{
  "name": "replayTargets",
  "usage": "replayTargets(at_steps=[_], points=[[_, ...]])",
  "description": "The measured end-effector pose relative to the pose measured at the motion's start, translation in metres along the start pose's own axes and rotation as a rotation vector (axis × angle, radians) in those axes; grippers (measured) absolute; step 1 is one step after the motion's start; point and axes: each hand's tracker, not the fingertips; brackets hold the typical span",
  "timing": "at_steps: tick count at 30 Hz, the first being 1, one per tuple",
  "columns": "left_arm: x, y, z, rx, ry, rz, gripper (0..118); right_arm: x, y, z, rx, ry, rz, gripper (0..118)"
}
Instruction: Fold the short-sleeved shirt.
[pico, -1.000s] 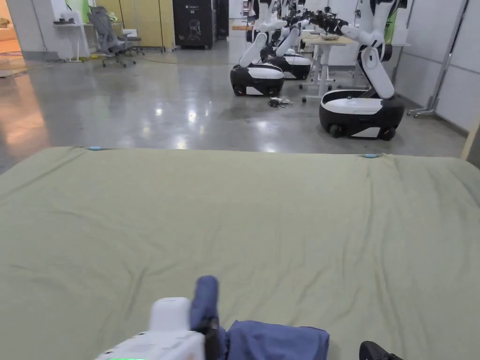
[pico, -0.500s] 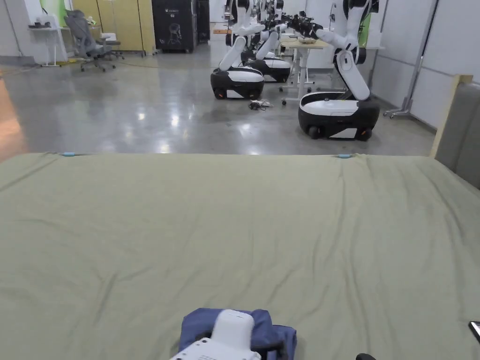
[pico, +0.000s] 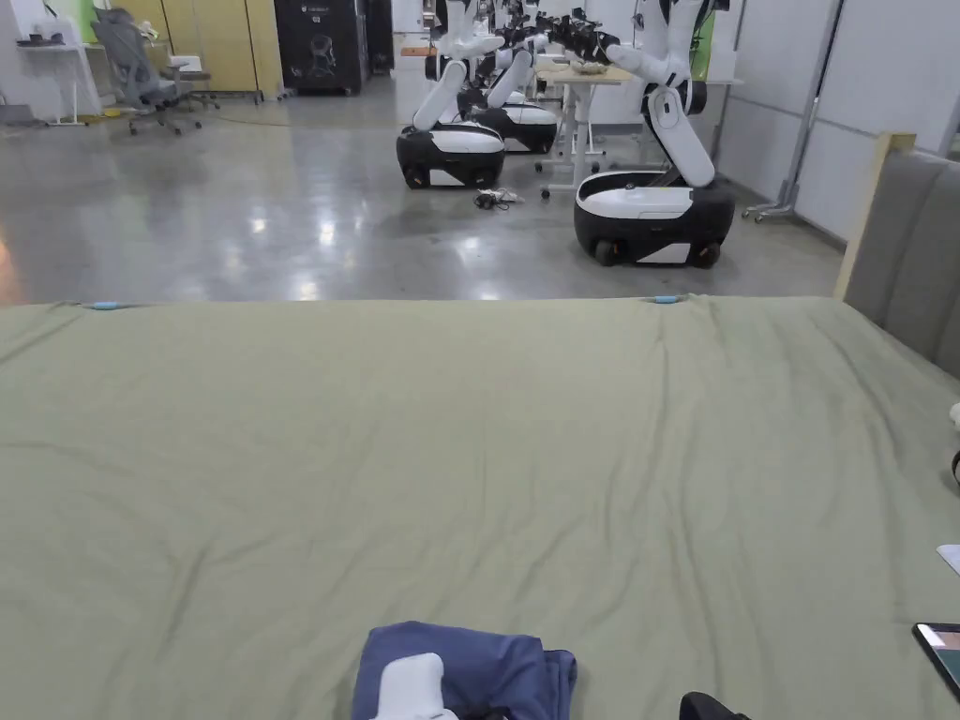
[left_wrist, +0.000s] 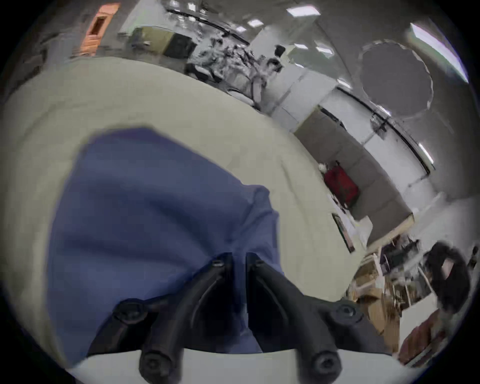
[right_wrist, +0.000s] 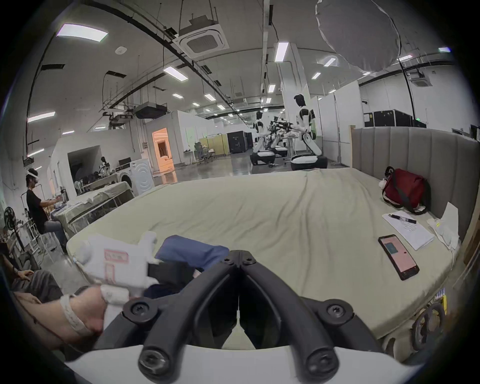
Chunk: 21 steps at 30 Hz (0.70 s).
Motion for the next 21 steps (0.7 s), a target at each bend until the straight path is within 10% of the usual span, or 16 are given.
replayTargets(at_steps=[13,16,21], points=[[-0.058,0.016,0.138,0.28,-0.004,0.055,15,-0.026,-0.036,-0.187,-0.327,0.42,-0.311,4],[-0.101,0.018,0.135,0.203,0.011,0.179,96,-0.024,-0.059,-0.209,-0.407,0.311,-0.254,4],[-0.141,0.014,0.089,0.016,-0.238,0.406,106,-0.007,-0.063,-0.201,-0.367,0.322,-0.352,4]])
